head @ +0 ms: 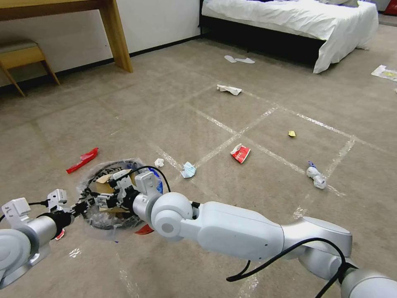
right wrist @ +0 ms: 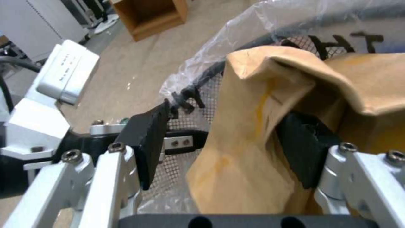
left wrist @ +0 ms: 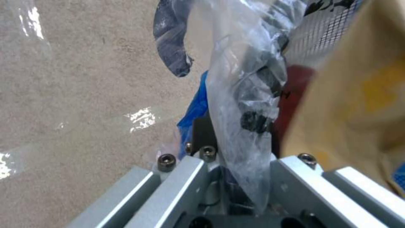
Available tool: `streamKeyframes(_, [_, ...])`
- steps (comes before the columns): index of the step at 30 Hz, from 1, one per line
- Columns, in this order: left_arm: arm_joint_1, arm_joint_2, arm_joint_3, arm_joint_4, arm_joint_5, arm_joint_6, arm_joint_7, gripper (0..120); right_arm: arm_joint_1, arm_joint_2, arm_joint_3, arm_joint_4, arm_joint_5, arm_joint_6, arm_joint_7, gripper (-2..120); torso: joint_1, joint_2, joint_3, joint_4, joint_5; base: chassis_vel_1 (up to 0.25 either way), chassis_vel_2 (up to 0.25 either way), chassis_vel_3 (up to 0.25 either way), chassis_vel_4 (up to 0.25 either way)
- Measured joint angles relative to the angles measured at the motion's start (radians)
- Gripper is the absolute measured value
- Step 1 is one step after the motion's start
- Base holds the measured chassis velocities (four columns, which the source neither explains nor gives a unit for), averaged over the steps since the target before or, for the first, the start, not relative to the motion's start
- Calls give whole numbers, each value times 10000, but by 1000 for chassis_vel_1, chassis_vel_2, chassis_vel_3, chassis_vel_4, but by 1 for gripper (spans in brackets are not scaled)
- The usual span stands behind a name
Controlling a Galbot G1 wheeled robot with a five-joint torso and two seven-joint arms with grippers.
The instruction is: Pick up the trash bin and place the garbage on the floor into it.
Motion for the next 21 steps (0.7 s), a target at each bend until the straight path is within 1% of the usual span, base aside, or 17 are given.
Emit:
streamKeyframes(5, [-12,2,-9,11,1,0,7,0,77,69,-94,-123,22,-130,103,62,0,0,0,0,0,0,0,0,0])
streamKeyframes(8, [-52,-1,-16,48,1,0,11,0,147,157,-138,-203,166,-518,441,62,0,0,0,0,0,0,0,0,0])
streamKeyframes(9, [-52,-1,-16,48,1,0,11,0,147,157,-138,-203,166,-518,441,62,0,0,0,0,0,0,0,0,0])
streamKeyframes(12, [-90,-30,-4,53,-1,0,12,0,158,223,-186,-270,286,-887,879,62,0,0,0,0,0,0,0,0,0])
streamKeyframes(19, [-96,-37,-12,76,-7,0,30,0,172,239,-326,-349,379,-1203,1310,61,0,0,0,0,0,0,0,0,0])
streamKeyframes(21, [-99,-34,-15,102,-12,2,42,0,184,245,-327,-289,530,-1450,1553,61,0,-1,0,0,0,0,0,0,0])
